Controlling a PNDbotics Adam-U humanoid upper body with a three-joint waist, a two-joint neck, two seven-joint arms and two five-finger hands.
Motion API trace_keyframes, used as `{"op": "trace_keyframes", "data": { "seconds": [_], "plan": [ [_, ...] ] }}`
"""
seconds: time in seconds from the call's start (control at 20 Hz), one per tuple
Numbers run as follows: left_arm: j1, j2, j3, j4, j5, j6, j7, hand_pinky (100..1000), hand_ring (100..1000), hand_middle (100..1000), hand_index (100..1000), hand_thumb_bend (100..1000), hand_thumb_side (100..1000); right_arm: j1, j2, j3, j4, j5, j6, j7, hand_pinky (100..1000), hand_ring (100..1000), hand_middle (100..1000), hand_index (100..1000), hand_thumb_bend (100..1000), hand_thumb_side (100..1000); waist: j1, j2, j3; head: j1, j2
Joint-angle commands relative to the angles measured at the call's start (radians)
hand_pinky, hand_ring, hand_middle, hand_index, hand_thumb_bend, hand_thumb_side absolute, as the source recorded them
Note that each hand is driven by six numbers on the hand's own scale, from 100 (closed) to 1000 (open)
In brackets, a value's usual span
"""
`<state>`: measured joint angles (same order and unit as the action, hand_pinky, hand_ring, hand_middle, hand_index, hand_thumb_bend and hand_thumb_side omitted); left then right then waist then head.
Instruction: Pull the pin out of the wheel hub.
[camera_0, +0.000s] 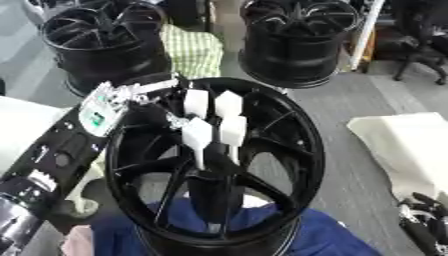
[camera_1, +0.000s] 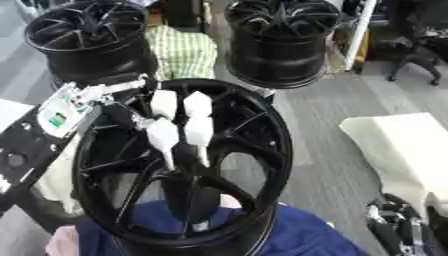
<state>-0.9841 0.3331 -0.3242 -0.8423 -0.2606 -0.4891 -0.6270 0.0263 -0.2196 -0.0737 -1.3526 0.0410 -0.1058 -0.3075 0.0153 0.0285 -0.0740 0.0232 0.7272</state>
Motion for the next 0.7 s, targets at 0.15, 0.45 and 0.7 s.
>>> {"op": "trace_keyframes", "data": {
  "seconds": [0.15,0.45,0.7],
  "plan": [
    [-0.052,0.094,0.068,-0.097,0.098,-0.229,-0.275,612,611,428,653,100,300,-0.009,-0.021,-0.002,-0.008,-0.001,-0.002,0.002,565,516,600,790,100,287,-0.002,-0.011,0.004,-0.001,0.0],
    [-0.035,0.234,0.158,-0.209,0.21,-0.144,-0.198,607,615,432,659,100,309,-0.005,-0.022,-0.006,-0.006,-0.001,-0.002,-0.003,564,516,599,790,100,287,-0.001,-0.013,0.017,-0.008,0.001],
    [0.087,0.348,0.235,-0.284,0.289,-0.058,-0.146,572,631,428,660,100,326,-0.002,-0.023,-0.01,-0.006,-0.002,-0.002,-0.007,565,516,600,791,100,288,-0.003,-0.01,0.03,-0.009,0.003]
  ]
}}
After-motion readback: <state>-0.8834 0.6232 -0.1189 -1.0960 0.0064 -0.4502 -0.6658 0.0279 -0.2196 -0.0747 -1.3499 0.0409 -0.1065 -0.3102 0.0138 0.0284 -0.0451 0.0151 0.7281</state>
